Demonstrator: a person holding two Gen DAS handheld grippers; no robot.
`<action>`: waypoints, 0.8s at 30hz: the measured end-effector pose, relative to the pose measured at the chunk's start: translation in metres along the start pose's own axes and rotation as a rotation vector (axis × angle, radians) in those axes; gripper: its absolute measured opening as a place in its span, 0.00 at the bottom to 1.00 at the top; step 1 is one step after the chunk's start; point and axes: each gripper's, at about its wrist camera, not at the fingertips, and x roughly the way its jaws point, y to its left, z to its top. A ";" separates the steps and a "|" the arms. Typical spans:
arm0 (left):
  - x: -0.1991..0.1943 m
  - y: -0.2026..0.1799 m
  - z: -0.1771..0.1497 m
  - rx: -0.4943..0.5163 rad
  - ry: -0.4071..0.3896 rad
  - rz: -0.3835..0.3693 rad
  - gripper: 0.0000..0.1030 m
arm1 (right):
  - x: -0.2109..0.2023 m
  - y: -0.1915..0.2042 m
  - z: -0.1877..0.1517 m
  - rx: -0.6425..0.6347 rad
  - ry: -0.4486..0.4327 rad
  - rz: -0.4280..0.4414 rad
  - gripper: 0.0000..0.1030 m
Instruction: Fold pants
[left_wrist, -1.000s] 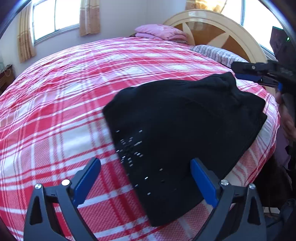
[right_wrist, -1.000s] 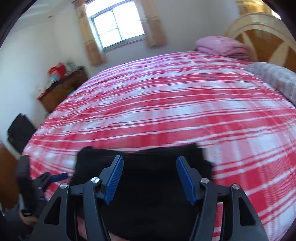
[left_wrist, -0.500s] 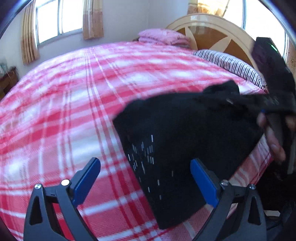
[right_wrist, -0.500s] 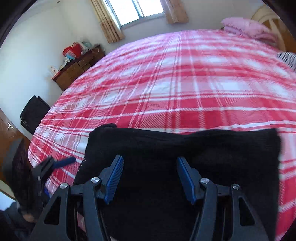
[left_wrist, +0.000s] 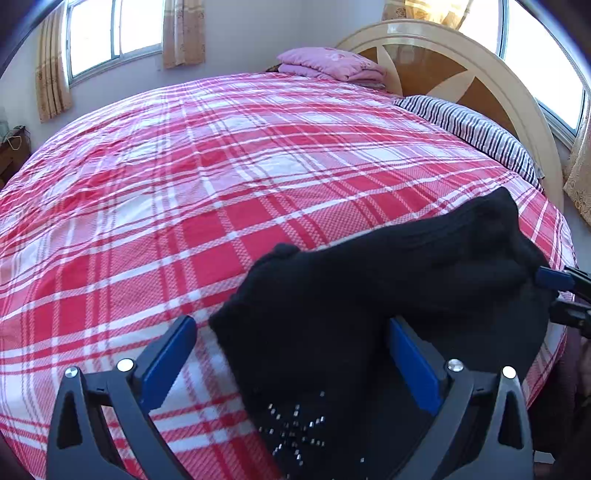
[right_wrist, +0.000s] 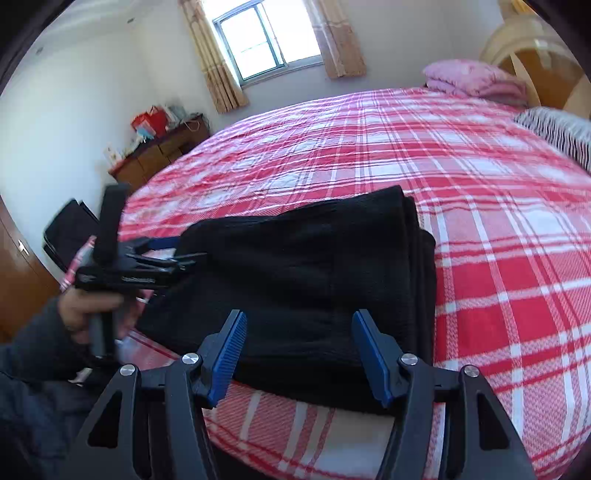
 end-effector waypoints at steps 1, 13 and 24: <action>-0.003 0.001 -0.002 -0.002 -0.002 0.006 1.00 | 0.000 0.004 -0.001 -0.026 -0.003 -0.019 0.60; -0.029 0.015 -0.030 -0.052 -0.034 -0.015 1.00 | -0.033 -0.002 0.010 0.046 -0.116 -0.041 0.60; -0.015 0.006 -0.034 -0.050 -0.009 -0.035 1.00 | -0.009 -0.058 0.023 0.288 -0.043 -0.226 0.60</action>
